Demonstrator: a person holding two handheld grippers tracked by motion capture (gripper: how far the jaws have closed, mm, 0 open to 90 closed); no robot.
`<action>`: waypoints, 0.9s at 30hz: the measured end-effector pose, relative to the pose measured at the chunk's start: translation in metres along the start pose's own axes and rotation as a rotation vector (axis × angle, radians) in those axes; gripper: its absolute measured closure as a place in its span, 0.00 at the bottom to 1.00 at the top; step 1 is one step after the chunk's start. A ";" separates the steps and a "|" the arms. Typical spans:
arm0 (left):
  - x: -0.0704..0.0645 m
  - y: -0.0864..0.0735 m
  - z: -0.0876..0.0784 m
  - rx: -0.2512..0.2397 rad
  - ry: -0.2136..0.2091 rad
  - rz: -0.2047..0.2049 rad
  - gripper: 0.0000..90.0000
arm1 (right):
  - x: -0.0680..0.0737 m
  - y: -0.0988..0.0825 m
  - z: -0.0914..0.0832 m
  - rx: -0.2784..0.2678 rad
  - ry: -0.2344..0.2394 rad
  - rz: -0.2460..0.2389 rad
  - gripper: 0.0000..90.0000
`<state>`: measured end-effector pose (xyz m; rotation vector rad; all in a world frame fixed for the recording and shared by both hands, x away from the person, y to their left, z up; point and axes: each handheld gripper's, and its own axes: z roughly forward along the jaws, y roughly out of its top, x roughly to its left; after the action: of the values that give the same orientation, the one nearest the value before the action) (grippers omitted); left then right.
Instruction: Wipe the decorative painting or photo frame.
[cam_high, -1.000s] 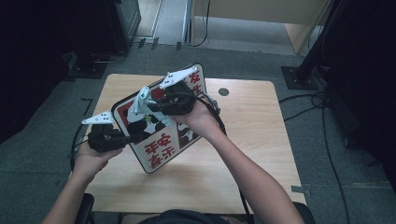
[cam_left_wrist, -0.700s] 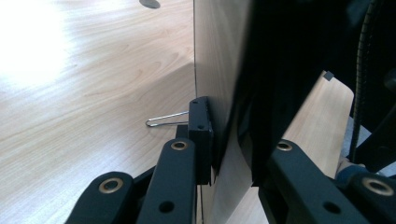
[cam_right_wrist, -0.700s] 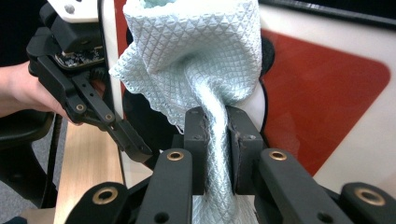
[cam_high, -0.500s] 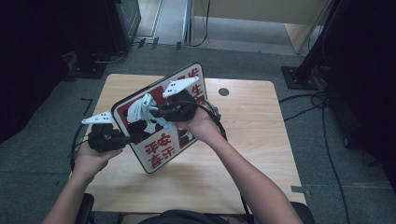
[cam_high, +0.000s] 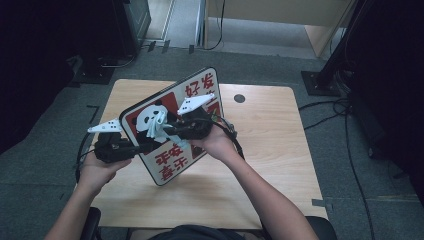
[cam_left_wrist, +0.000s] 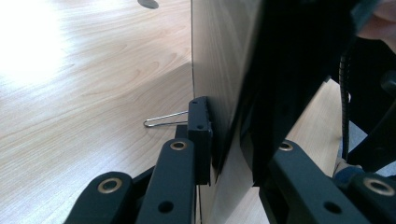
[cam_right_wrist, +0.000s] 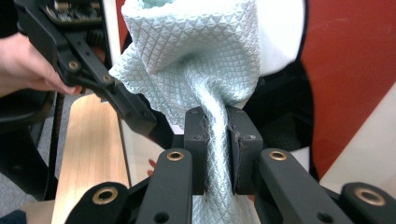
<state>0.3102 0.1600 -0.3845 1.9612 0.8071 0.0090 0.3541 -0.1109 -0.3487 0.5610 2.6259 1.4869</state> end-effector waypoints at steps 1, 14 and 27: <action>0.000 0.000 0.000 0.000 -0.001 0.000 0.88 | 0.000 -0.001 0.000 -0.004 0.001 0.000 0.89; 0.000 0.000 0.000 0.000 0.000 -0.002 0.88 | 0.001 -0.026 0.008 0.008 -0.001 0.008 0.89; 0.000 0.000 0.000 0.001 -0.001 0.001 0.88 | -0.001 -0.062 0.019 0.030 0.018 0.046 0.89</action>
<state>0.3098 0.1599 -0.3843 1.9627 0.8063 0.0081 0.3420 -0.1242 -0.4111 0.6181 2.6706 1.4743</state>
